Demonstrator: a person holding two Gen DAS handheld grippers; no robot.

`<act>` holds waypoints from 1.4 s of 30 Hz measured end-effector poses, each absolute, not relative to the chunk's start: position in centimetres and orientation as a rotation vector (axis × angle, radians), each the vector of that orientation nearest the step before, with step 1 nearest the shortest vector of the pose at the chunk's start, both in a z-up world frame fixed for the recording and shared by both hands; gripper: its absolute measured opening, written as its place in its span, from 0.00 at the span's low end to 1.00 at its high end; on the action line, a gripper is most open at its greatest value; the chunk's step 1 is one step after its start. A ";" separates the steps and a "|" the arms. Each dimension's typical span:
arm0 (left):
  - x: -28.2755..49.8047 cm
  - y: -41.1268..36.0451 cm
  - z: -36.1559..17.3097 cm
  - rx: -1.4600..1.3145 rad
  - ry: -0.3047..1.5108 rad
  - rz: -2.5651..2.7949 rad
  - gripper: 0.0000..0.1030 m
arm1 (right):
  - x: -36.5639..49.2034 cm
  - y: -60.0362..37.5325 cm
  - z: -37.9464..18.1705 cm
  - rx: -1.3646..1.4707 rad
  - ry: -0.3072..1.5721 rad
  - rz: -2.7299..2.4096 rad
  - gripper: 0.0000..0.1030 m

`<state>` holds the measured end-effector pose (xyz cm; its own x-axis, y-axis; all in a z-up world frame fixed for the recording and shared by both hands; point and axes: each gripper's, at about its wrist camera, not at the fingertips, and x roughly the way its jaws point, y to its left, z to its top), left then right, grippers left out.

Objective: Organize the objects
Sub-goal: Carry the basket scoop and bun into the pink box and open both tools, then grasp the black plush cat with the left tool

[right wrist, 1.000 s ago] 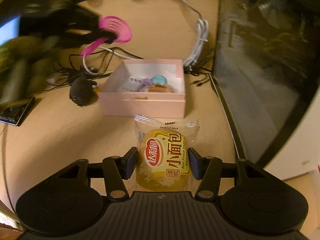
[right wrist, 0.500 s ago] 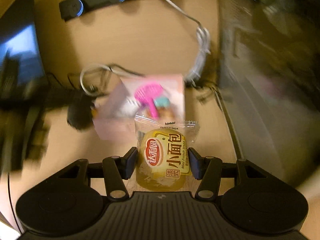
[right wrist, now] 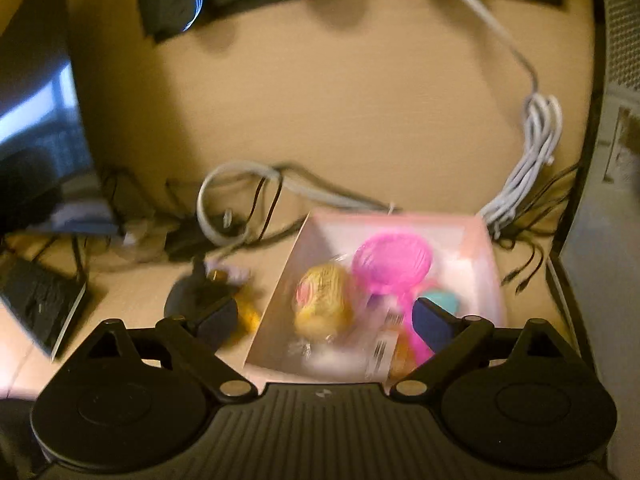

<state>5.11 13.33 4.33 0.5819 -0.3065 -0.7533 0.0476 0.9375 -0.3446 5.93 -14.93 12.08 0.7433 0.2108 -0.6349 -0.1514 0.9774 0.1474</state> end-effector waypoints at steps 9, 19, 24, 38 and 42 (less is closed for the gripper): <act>13.0 12.7 8.0 -0.411 0.815 -0.180 0.15 | 0.5 -14.7 9.5 -0.003 0.760 0.151 0.97; 18.9 9.4 6.2 -0.330 0.852 -0.138 0.26 | -1.8 -17.1 7.7 0.062 0.838 0.040 1.00; 19.2 7.6 6.6 -0.216 0.862 -0.094 0.27 | -2.6 -17.0 7.4 0.048 0.846 0.036 1.00; 16.3 9.9 4.4 -0.305 0.929 -0.083 0.97 | -3.6 -16.6 6.9 0.028 0.860 0.028 1.00; 12.7 9.5 3.8 -0.297 0.948 -0.194 0.62 | -3.7 -16.5 7.1 0.029 0.851 0.042 1.00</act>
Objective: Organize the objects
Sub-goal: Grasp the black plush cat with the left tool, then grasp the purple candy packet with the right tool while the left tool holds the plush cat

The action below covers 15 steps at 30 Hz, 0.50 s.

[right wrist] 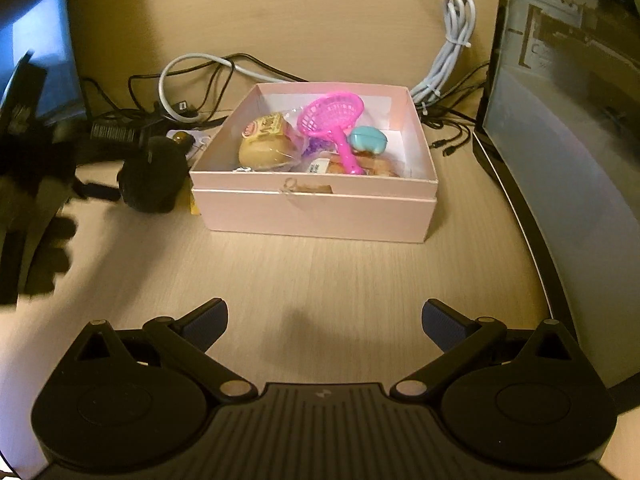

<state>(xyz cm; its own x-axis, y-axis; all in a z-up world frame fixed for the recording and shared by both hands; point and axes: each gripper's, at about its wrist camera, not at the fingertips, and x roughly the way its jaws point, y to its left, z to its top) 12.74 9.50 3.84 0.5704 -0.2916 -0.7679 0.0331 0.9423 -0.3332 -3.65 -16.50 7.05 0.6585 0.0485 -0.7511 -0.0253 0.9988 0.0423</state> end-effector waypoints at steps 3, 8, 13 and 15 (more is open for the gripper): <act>9.5 9.4 3.9 -0.255 0.936 -0.229 0.59 | -3.3 -16.1 7.2 0.027 0.842 0.065 1.00; 4.7 11.7 4.7 -0.297 0.929 -0.274 0.56 | -1.1 -13.8 7.7 0.017 0.808 0.116 1.00; 2.0 15.6 5.9 -0.294 0.914 -0.238 0.55 | 4.1 -8.3 10.1 -0.007 0.721 0.243 1.00; 1.2 17.1 6.0 -0.285 0.920 -0.215 0.55 | 7.0 -5.6 10.9 -0.034 0.691 0.290 1.00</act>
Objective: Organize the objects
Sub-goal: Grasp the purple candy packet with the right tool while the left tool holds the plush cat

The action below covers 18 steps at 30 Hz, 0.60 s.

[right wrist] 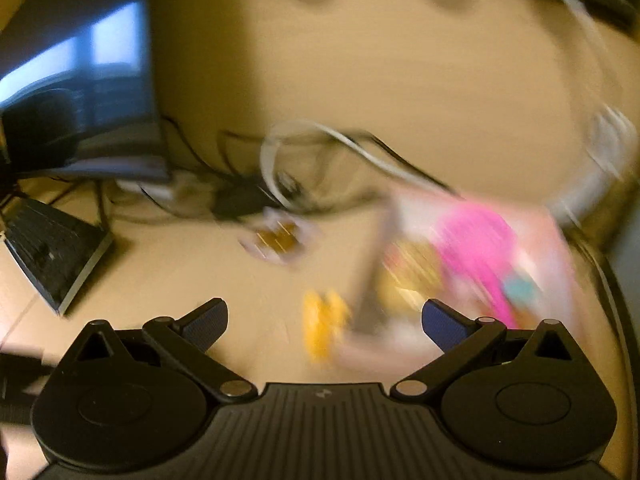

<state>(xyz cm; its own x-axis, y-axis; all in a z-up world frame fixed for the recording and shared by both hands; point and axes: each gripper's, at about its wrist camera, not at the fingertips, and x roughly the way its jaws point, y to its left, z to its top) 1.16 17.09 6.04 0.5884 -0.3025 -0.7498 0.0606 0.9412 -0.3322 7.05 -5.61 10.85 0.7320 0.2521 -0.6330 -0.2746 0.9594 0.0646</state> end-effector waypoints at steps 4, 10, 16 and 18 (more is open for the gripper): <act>-0.5 19.6 6.1 -0.246 0.912 -0.183 0.55 | 14.6 -0.5 9.8 -0.009 0.770 0.337 1.00; -1.7 22.8 5.6 -0.305 0.924 -0.186 0.55 | 22.4 3.5 4.8 -0.032 0.866 0.168 1.00; -1.5 23.7 5.6 -0.338 0.916 -0.208 0.56 | 23.3 3.3 3.0 -0.049 0.896 0.171 0.65; -1.1 23.6 5.6 -0.335 0.914 -0.208 0.56 | 22.5 2.7 3.3 -0.038 0.912 0.200 0.59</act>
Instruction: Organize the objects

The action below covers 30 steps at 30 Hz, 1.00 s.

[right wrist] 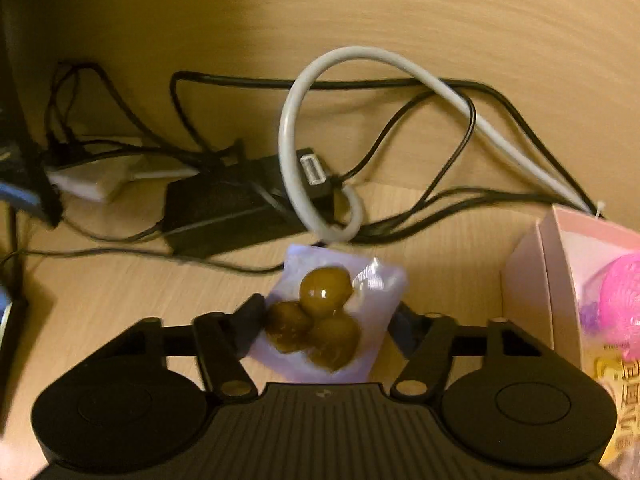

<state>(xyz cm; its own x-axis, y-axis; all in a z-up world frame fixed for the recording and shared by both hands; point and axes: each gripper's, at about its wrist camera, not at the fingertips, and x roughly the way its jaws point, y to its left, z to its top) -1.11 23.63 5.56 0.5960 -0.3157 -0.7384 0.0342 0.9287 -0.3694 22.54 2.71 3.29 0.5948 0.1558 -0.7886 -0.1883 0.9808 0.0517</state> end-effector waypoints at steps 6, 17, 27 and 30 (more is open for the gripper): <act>0.2 23.0 5.3 -0.331 0.904 -0.206 0.56 | 18.4 0.4 3.6 -0.059 0.926 0.210 0.58; 0.6 21.5 4.8 -0.311 0.905 -0.167 0.56 | 8.1 -1.4 4.2 -0.043 0.938 0.315 0.59; -0.4 17.0 3.7 -0.197 0.946 -0.251 0.44 | -0.6 -6.1 5.2 -0.197 0.836 0.330 0.88; -0.6 15.1 3.8 -0.171 0.957 -0.294 0.44 | -1.7 -8.3 5.3 -0.134 0.863 0.295 0.89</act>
<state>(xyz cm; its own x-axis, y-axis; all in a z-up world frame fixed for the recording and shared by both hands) -0.60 15.12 3.83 0.5404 -0.3213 -0.7776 0.1709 0.9469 -0.2724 -1.69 -8.33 5.34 0.6130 0.2013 -0.7640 -0.3088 0.9511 0.0028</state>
